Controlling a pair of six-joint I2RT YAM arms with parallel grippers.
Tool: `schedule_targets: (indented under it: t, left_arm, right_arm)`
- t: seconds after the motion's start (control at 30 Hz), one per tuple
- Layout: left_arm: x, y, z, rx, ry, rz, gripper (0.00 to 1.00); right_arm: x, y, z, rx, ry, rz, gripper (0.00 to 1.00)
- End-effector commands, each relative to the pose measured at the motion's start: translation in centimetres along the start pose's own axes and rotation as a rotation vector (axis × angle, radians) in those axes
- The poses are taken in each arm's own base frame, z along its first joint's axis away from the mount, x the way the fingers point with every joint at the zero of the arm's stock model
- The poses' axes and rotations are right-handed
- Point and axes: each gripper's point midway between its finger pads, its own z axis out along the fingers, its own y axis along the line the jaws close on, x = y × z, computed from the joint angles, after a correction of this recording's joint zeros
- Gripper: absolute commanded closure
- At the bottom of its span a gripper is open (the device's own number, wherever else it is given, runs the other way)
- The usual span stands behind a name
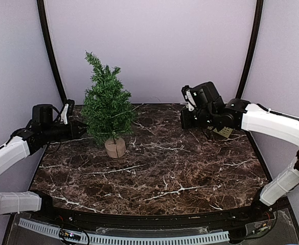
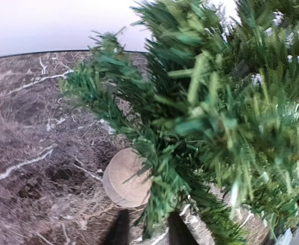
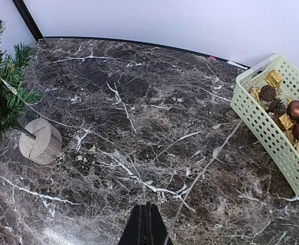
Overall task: Decorate the small christmas tree
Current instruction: Wrap the side of the string light in the gap of the branches.
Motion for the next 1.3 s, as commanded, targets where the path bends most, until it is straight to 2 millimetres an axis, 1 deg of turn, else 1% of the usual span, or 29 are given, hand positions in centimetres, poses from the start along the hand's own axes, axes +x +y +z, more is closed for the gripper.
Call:
schedule_targets:
  t: [0.0, 0.03, 0.07, 0.1, 0.13, 0.17, 0.23, 0.3, 0.33, 0.4, 0.43, 0.47, 0.5, 0.53, 0.57, 0.6, 0.73, 0.8, 0.87, 0.9, 0.93, 1.0, 1.03, 1.07, 1.13, 1.27]
  left_arm:
    - [-1.8, -0.5, -1.6, -0.027, -0.043, 0.026, 0.52]
    - [-1.8, -0.4, -1.9, -0.038, -0.044, 0.023, 0.45]
    - [-1.7, -0.4, -2.7, -0.059, -0.046, 0.012, 0.36]
    - [-1.9, -0.6, -3.4, -0.064, -0.062, 0.009, 0.32]
    - [-1.3, -0.6, -3.8, -0.072, -0.043, -0.022, 0.28]
    - [-0.9, -0.9, -4.4, -0.065, -0.044, -0.036, 0.26]
    - [0.0, -1.8, -5.0, -0.020, -0.049, -0.096, 0.24]
    - [0.8, -3.1, -5.4, 0.050, -0.059, -0.152, 0.21]
    - [1.2, -4.1, -5.5, 0.093, -0.051, -0.192, 0.17]
    - [1.8, -5.5, -5.7, 0.149, -0.055, -0.224, 0.13]
    - [2.0, -5.7, -5.8, 0.157, -0.066, -0.227, 0.11]
    - [2.3, -6.6, -5.7, 0.179, -0.054, -0.242, 0.10]
    - [2.6, -6.6, -5.4, 0.176, -0.055, -0.247, 0.09]
    - [3.0, -7.3, -5.2, 0.198, -0.036, -0.257, 0.09]
    - [3.4, -7.4, -4.7, 0.205, -0.028, -0.262, 0.09]
    - [3.7, -8.0, -4.5, 0.224, -0.013, -0.266, 0.08]
    - [4.6, -8.7, -2.8, 0.241, 0.038, -0.259, 0.07]
    - [4.7, -9.2, -2.2, 0.258, 0.051, -0.252, 0.08]
    - [4.8, -9.2, -1.8, 0.263, 0.051, -0.251, 0.16]
    - [4.7, -9.2, -1.7, 0.260, 0.046, -0.251, 0.30]
    - [4.9, -9.0, -1.5, 0.251, 0.051, -0.256, 0.39]
    - [5.2, -8.4, -1.3, 0.226, 0.053, -0.268, 0.73]
    - [5.2, -8.1, -1.2, 0.210, 0.048, -0.273, 0.80]
    - [5.4, -7.9, -1.2, 0.197, 0.050, -0.276, 0.89]
    - [5.7, -6.9, -1.3, 0.145, 0.040, -0.281, 0.98]
    - [5.5, -5.3, -1.7, 0.052, 0.015, -0.263, 1.00]
  right_arm:
    - [-2.4, 1.3, 1.1, -0.065, -0.046, -0.003, 1.00]
    - [-2.4, 1.3, 1.4, -0.066, -0.043, -0.004, 1.00]
    - [-2.4, 1.4, 1.7, -0.069, -0.039, -0.003, 1.00]
    - [-2.4, 1.5, 2.0, -0.072, -0.036, -0.002, 1.00]
    - [-2.4, 1.5, 2.1, -0.076, -0.035, 0.000, 1.00]
    - [-2.5, 1.6, 2.1, -0.081, -0.039, 0.004, 1.00]
    - [-2.5, 1.8, 2.2, -0.092, -0.041, 0.010, 1.00]
    - [-2.7, 1.9, 2.1, -0.101, -0.048, 0.016, 1.00]
    - [-2.7, 1.9, 2.0, -0.102, -0.052, 0.017, 1.00]
    - [-2.8, 1.9, 2.0, -0.105, -0.057, 0.019, 1.00]
    - [-2.7, 1.9, 2.0, -0.108, -0.055, 0.019, 1.00]
    - [-2.7, 2.0, 2.0, -0.111, -0.054, 0.020, 1.00]
    - [-2.6, 2.0, 2.0, -0.114, -0.055, 0.023, 1.00]
    - [-2.5, 2.1, 2.0, -0.117, -0.055, 0.025, 1.00]
    - [-2.5, 2.1, 2.0, -0.120, -0.057, 0.028, 1.00]
    - [-2.4, 2.0, 2.0, -0.119, -0.057, 0.031, 1.00]
    - [-2.2, 1.6, 2.0, -0.100, -0.058, 0.035, 1.00]
    - [-2.0, 1.4, 2.1, -0.091, -0.055, 0.036, 1.00]
    - [-1.8, 1.3, 2.3, -0.084, -0.051, 0.035, 1.00]
    - [-1.7, 1.2, 2.4, -0.081, -0.049, 0.035, 1.00]
    - [-1.5, 1.1, 2.5, -0.077, -0.046, 0.036, 1.00]
    - [-1.1, 1.0, 2.7, -0.072, -0.037, 0.036, 1.00]
    - [-0.9, 1.0, 2.8, -0.074, -0.032, 0.036, 1.00]
    - [-0.6, 1.0, 2.9, -0.074, -0.027, 0.036, 1.00]
    - [0.2, 0.9, 3.2, -0.071, -0.009, 0.035, 1.00]
    - [2.1, 0.5, 4.2, -0.052, 0.036, 0.029, 1.00]
